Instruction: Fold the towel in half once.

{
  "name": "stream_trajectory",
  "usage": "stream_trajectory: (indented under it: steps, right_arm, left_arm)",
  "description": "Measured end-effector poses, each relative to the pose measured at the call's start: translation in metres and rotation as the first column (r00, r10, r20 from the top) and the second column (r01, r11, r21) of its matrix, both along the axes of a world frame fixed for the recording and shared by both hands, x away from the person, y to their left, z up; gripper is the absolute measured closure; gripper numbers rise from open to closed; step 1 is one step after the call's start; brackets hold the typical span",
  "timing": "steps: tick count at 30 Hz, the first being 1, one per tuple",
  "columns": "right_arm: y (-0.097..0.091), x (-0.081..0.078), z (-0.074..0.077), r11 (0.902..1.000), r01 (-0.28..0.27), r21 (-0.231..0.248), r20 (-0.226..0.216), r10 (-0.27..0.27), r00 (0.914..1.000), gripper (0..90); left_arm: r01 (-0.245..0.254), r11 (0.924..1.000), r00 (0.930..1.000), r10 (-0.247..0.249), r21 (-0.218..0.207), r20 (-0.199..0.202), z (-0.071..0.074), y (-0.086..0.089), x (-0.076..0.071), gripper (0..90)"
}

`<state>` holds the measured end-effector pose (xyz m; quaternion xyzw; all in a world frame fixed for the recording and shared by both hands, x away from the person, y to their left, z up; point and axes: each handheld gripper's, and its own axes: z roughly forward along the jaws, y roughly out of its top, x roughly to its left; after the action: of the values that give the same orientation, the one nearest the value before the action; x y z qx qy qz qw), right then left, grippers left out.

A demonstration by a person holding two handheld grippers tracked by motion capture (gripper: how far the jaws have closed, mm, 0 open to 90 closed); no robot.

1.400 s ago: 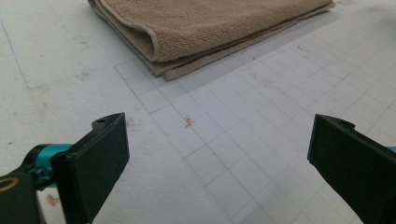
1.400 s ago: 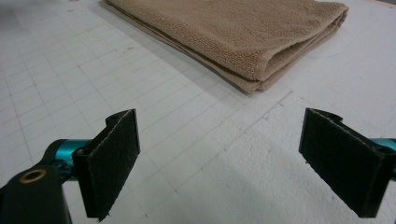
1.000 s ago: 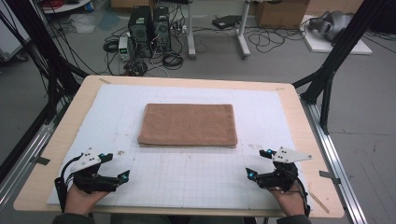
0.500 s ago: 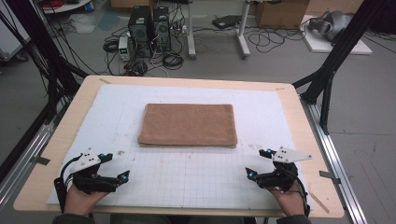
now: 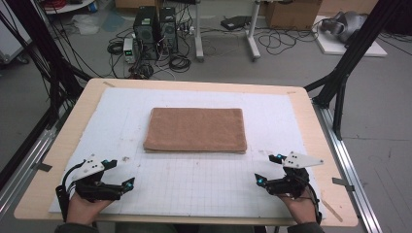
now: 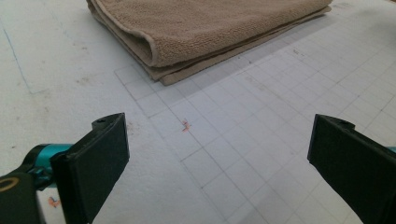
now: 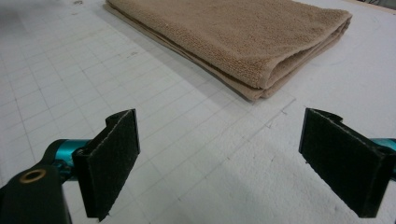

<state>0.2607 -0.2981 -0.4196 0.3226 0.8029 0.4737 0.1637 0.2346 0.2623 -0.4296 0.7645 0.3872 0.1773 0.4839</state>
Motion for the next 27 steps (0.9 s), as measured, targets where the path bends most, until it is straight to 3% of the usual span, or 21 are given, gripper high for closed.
stream_trajectory:
  steps: [27]
  right_arm:
    - [0.0009, -0.0015, 0.0048, 0.9999, -0.007, 0.007, 0.023, 0.007, 0.9997, 11.6]
  left_arm:
    - [0.002, 1.0000, 1.0000, -0.002, 0.003, 0.004, 0.0026, -0.0016, -0.0021, 5.9]
